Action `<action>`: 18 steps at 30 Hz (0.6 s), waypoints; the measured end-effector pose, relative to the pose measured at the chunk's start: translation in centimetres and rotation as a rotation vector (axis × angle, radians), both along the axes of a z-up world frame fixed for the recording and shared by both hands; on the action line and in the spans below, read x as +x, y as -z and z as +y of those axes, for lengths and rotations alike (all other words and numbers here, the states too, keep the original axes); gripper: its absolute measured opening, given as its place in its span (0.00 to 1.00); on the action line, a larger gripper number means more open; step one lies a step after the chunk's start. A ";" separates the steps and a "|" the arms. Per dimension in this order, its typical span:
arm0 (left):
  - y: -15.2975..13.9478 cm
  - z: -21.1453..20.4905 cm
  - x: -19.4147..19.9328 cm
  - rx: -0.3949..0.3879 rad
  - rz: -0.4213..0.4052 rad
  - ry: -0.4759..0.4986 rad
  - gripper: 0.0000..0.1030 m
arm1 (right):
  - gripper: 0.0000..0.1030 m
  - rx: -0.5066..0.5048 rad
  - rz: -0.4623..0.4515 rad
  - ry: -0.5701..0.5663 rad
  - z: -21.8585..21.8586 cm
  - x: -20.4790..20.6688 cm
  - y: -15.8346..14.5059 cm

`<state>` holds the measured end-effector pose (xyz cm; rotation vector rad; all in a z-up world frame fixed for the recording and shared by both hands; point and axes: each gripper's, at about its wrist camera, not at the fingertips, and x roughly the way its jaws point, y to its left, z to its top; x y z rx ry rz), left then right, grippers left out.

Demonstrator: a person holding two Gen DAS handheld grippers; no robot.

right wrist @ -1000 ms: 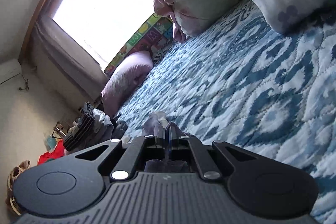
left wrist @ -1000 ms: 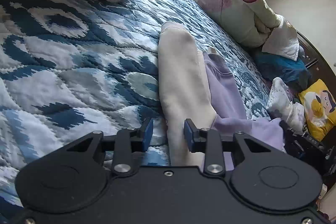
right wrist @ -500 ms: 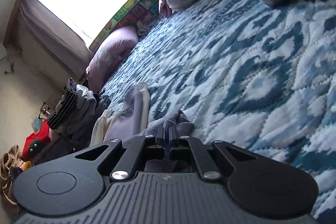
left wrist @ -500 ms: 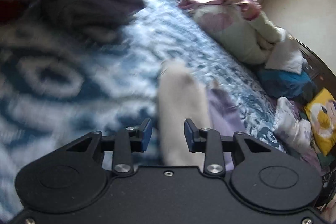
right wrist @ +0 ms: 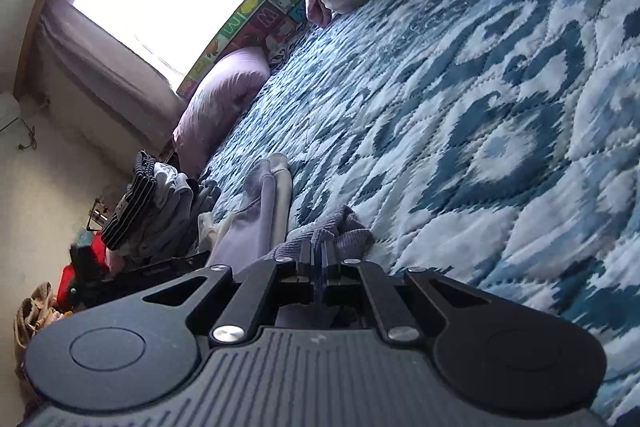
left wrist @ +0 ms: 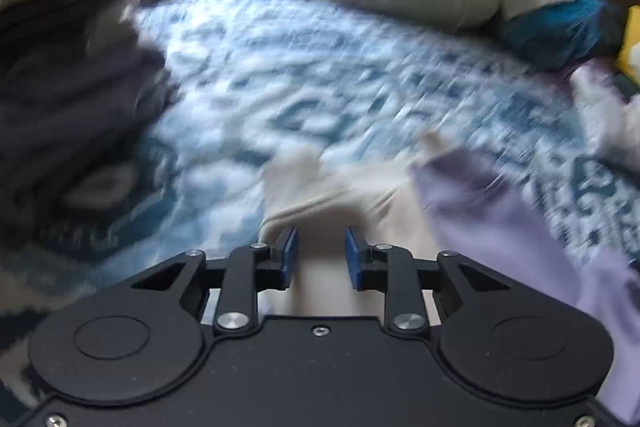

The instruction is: Fold clothes

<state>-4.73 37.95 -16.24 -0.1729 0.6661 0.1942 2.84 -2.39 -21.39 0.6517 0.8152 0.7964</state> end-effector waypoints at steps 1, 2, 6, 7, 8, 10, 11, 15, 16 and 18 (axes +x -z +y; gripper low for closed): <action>-0.1 -0.1 0.4 0.014 -0.001 -0.007 0.24 | 0.05 0.005 0.002 -0.001 -0.1 0.1 0.0; 0.0 -0.1 1.0 0.025 0.004 -0.015 0.24 | 0.05 0.008 0.001 -0.003 -0.3 0.1 0.0; 1.2 0.2 3.2 0.047 0.103 0.002 0.23 | 0.05 0.023 0.003 0.004 -1.1 0.1 -0.1; 0.2 0.1 3.0 0.046 0.100 -0.017 0.23 | 0.05 0.025 0.005 0.010 -1.3 0.2 -0.1; -0.9 -0.2 2.5 0.053 0.088 -0.030 0.23 | 0.05 0.033 0.014 0.022 -1.7 0.2 0.0; -2.9 -1.6 0.2 0.094 0.026 -0.021 0.24 | 0.05 0.050 0.031 0.038 -2.3 0.4 0.1; -3.5 -2.3 -1.2 0.101 0.015 -0.020 0.24 | 0.07 0.058 0.038 0.044 -2.7 0.5 0.2; -5.0 -5.8 -8.2 0.097 -0.034 -0.031 0.26 | 0.27 0.062 0.102 0.057 -3.5 0.5 0.9; -5.2 -6.6 -10.1 0.079 -0.049 -0.036 0.27 | 0.36 0.080 0.117 0.063 -3.7 0.5 1.0; -5.3 -8.5 -13.5 0.047 -0.073 -0.030 0.28 | 0.46 0.119 0.144 0.078 -4.1 0.3 1.3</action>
